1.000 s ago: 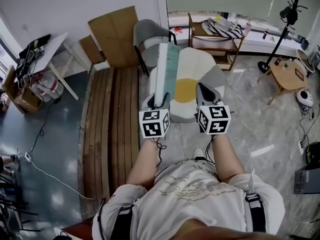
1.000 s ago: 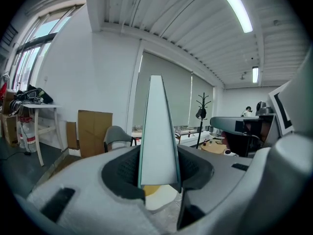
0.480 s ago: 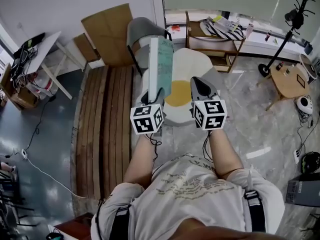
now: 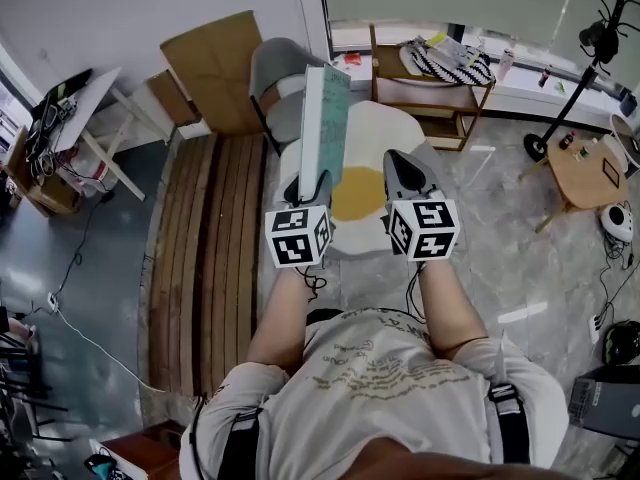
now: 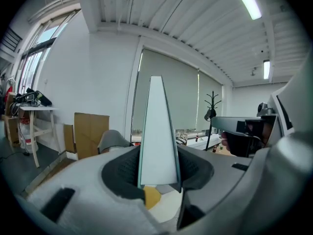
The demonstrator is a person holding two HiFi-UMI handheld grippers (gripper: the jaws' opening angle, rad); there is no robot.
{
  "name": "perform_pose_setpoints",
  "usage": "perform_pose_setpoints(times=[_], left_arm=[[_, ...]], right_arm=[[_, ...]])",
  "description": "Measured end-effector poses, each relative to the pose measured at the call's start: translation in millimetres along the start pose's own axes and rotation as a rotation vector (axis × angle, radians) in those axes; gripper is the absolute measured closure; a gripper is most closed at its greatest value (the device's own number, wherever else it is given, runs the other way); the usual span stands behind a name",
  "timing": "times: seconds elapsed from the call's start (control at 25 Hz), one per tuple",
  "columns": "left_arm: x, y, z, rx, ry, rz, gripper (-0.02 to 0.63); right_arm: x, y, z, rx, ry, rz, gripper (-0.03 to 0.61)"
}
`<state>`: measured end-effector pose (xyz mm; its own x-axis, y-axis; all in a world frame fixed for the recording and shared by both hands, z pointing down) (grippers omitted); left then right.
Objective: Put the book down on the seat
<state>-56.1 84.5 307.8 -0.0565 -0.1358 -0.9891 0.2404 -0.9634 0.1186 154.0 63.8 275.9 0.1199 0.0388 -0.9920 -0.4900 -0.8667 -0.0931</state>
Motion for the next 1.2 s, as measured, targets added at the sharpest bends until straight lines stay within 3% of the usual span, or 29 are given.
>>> perform_pose_setpoints(times=[0.48, 0.96, 1.2], left_arm=[[-14, 31, -10, 0.008, -0.021, 0.031, 0.44], [-17, 108, 20, -0.021, -0.001, 0.094, 0.44], [-20, 144, 47, 0.004, -0.016, 0.123, 0.44]], right_arm=[[-18, 13, -35, 0.007, 0.033, 0.021, 0.552], [-33, 72, -73, -0.066, 0.078, 0.019, 0.552], [-44, 120, -83, -0.05, 0.077, 0.06, 0.552]])
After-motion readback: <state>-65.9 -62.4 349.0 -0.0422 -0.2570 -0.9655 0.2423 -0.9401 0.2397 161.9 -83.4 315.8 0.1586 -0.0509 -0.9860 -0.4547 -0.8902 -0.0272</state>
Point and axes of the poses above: the fingertips, and each gripper's own axes: y forward along the fingers, z to its left, x out of its top, the point moved 9 cm from there along -y, backward along the fingers, and after that the axes turned 7 degrees about -z, right-handed, at the moved point
